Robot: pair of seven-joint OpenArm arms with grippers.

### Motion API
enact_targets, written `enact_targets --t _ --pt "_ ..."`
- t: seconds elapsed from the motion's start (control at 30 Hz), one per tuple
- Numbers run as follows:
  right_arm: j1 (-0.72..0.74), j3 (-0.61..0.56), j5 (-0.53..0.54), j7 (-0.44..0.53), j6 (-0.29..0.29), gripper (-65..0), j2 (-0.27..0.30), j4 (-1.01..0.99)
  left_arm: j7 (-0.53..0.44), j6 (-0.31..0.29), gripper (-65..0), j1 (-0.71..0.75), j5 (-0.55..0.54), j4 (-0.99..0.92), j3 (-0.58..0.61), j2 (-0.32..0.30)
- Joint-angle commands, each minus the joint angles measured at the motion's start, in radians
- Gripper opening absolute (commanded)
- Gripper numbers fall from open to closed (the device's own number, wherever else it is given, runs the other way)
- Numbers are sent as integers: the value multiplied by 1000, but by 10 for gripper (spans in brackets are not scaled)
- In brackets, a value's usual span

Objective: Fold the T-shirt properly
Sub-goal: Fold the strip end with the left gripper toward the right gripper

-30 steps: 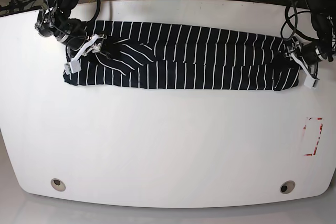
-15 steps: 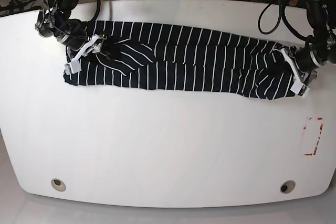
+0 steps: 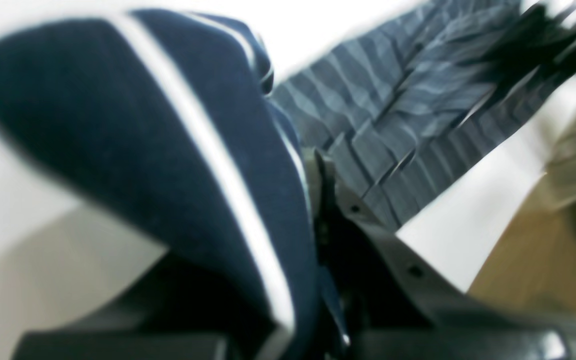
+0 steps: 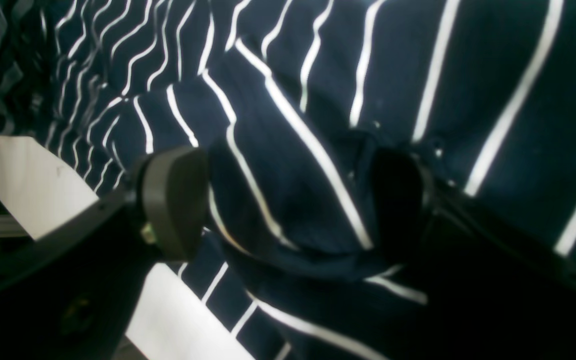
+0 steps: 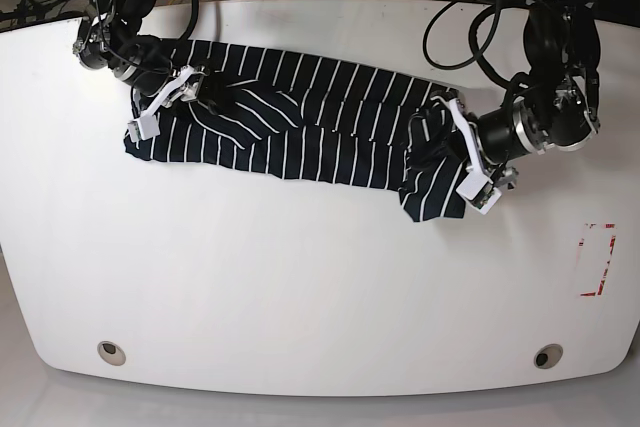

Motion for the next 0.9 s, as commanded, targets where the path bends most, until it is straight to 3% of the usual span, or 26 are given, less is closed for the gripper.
enact_targets --t 0.0,0.2,0.47,0.53,0.67,0.77,0.87 --pt "-2 -1 -35 -45 -10 -162 -7 4 -7 3 -615 -35 52 -37 52 32" --pt "-2 -1 -35 -45 -10 -162 -6 4 -7 5 -608 -64 174 -101 125 117" --pt "-3 -1 -35 -45 -10 -162 -7 4 -7 5 -589 -84 257 -146 183 186" --pt "-3 -1 -35 -45 -10 -162 -7 4 -7 6 -513 -99 279 -146 221 197" --pt "-3 -1 -35 -45 -10 -162 -7 4 -7 8 -274 -109 325 -140 279 209" --pt "-2 -1 -35 -45 -10 -162 -7 4 -7 8 -196 -110 343 -135 301 250" --pt "-2 -1 -35 -45 -10 -162 -7 4 -7 8 -197 -119 369 -88 339 262"
